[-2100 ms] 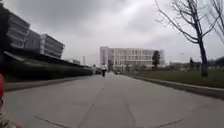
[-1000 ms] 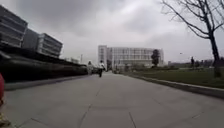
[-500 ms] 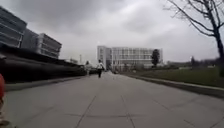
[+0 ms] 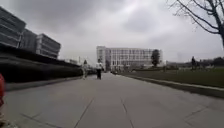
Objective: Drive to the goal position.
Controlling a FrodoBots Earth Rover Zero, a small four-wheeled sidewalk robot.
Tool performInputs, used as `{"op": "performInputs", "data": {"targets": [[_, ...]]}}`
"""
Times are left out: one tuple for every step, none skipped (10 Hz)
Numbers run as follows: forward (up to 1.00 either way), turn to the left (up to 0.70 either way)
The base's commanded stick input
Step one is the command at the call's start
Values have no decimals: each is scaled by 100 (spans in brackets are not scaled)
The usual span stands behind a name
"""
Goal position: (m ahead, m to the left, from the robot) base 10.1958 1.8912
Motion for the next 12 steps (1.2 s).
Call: {"op": "performInputs", "data": {"targets": [[70,0],[70,0],[70,0],[70,0],[70,0],[70,0],[70,0],[70,0],[70,0],[70,0],[70,0],[70,0]]}}
